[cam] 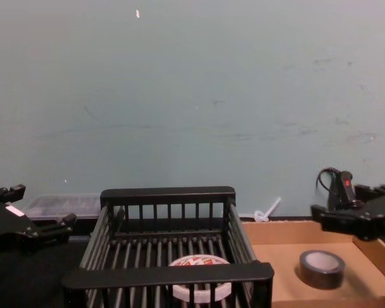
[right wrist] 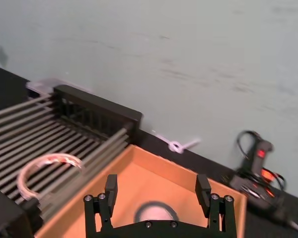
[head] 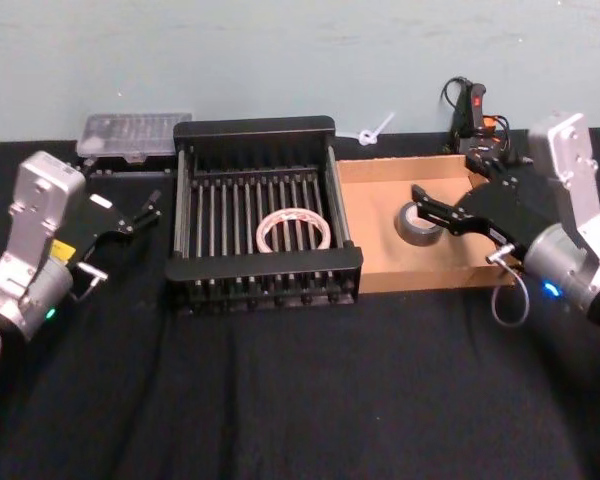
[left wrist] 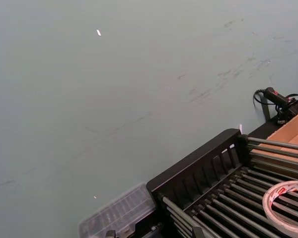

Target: Pick up the white tape and place it into the black box , Pick up the silver tape and place it into the brown box.

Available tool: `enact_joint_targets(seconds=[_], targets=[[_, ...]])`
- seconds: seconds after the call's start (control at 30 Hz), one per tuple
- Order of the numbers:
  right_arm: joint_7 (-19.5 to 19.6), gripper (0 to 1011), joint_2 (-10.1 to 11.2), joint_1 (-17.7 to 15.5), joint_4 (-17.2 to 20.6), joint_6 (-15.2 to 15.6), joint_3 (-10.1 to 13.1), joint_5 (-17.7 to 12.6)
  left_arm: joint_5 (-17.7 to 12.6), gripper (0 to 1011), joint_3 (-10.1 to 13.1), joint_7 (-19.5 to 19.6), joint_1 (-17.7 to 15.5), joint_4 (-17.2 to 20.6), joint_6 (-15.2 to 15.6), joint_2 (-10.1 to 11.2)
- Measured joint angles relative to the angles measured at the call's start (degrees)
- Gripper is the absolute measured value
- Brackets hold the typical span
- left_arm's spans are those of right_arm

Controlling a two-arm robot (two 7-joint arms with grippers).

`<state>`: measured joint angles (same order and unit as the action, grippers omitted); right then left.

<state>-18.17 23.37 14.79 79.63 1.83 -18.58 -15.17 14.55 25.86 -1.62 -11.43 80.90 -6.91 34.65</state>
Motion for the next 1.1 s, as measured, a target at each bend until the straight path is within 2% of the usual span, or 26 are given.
enact_joint_targets(seconds=[0.27,0.6,1.1], targets=[[4.10,1000,-0.29,-3.48,0.13,-2.37,1.94,3.50,0.00,1001,0.00,0.00,0.00,0.00,0.00,0.00],[5.36,1000,-1.50,-4.30,-1.21,-2.49,2.74,6.09,0.00,1001,0.00,0.00,0.00,0.00,0.00,0.00],[5.36,1000,-1.60,-4.25,-1.36,-2.33,2.75,6.34,0.00,1001,0.00,0.00,0.00,0.00,0.00,0.00]])
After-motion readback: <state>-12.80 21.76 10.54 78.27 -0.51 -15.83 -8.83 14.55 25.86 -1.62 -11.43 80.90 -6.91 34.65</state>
